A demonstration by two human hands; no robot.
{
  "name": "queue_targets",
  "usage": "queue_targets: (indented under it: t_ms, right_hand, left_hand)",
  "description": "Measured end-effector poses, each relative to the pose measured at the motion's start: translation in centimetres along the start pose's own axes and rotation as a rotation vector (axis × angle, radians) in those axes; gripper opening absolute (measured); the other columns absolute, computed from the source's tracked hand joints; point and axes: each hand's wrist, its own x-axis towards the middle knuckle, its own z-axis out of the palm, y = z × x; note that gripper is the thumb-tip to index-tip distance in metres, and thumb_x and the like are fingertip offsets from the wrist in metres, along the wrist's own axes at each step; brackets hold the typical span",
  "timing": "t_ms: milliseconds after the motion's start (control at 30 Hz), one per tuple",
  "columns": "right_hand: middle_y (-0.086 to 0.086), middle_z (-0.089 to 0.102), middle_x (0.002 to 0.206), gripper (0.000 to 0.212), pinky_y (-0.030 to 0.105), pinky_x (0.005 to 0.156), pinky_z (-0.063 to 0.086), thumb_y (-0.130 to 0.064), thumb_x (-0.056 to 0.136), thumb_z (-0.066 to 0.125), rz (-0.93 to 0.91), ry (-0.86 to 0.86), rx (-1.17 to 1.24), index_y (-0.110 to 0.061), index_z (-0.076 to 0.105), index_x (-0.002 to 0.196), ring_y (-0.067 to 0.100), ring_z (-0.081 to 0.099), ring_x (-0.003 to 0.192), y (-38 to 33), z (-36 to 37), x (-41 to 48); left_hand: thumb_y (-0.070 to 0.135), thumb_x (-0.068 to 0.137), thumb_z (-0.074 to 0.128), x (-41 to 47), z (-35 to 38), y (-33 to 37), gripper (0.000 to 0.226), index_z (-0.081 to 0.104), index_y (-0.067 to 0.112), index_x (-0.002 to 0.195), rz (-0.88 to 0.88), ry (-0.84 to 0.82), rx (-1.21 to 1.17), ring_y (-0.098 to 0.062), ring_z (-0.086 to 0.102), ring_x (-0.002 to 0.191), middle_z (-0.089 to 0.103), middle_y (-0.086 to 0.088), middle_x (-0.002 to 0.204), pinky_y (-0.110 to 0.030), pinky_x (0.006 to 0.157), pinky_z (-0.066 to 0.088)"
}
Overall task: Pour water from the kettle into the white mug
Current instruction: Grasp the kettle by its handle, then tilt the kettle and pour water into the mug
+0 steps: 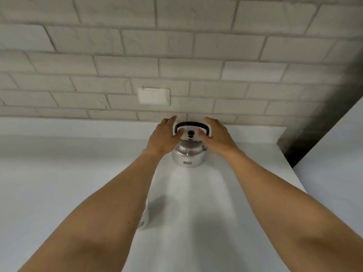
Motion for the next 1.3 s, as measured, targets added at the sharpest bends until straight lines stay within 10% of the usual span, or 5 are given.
queue_targets:
  t_ms: [433,600,867,1033,1300]
  right_hand:
    - [-0.001,0.074,0.103,0.023,0.037,0.087,0.053,-0.028,0.097,0.067,-0.254,-0.074,-0.073,-0.020,0.073,0.117,0.019,0.067,0.094,0.3,1.5,4.7]
    - [-0.014,0.076,0.087,0.023,0.018,0.075,0.051,-0.044,0.088,0.076,-0.242,0.031,0.005,-0.024,0.079,0.099,0.000,0.068,0.080,-1.1,0.3,2.8]
    - [-0.037,0.066,0.074,0.017,-0.002,0.063,0.037,-0.060,0.083,0.071,-0.179,0.179,0.045,-0.043,0.069,0.081,-0.022,0.059,0.076,-5.5,-3.1,-3.1]
    - [-0.032,0.070,0.081,0.030,0.002,0.060,0.039,-0.064,0.079,0.071,-0.205,0.243,0.077,-0.035,0.077,0.086,-0.012,0.064,0.073,-7.3,-4.5,-7.6]
    - [-0.022,0.075,0.081,0.030,0.008,0.068,0.046,-0.060,0.082,0.074,-0.254,0.168,0.027,-0.032,0.080,0.093,-0.007,0.068,0.080,-8.8,-4.2,-13.9]
  left_hand:
    - [0.016,0.113,0.043,3.3,2.1,0.2,0.032,0.062,0.006,0.137,0.056,-0.076,0.084,-0.039,0.066,0.110,0.067,-0.018,0.122,-0.043,0.091,0.051]
    - [0.026,0.115,0.042,0.4,0.4,1.5,0.035,0.063,0.009,0.138,0.092,-0.067,0.066,-0.036,0.067,0.111,0.068,-0.016,0.123,-0.044,0.093,0.054]
    - [0.031,0.101,0.061,-11.3,-0.8,4.2,0.044,0.059,0.014,0.141,0.334,0.324,0.102,-0.038,0.068,0.115,0.062,-0.010,0.144,-0.047,0.080,0.062]
    - [0.053,0.107,0.048,-17.0,1.4,3.4,0.074,0.028,0.016,0.169,0.263,0.074,0.230,-0.038,0.036,0.159,0.027,-0.006,0.178,-0.049,0.124,0.036]
    - [0.065,0.106,0.038,-20.8,1.9,3.7,0.087,0.004,0.019,0.172,0.181,-0.083,0.172,-0.038,0.007,0.168,0.005,-0.004,0.182,-0.054,0.134,0.014]
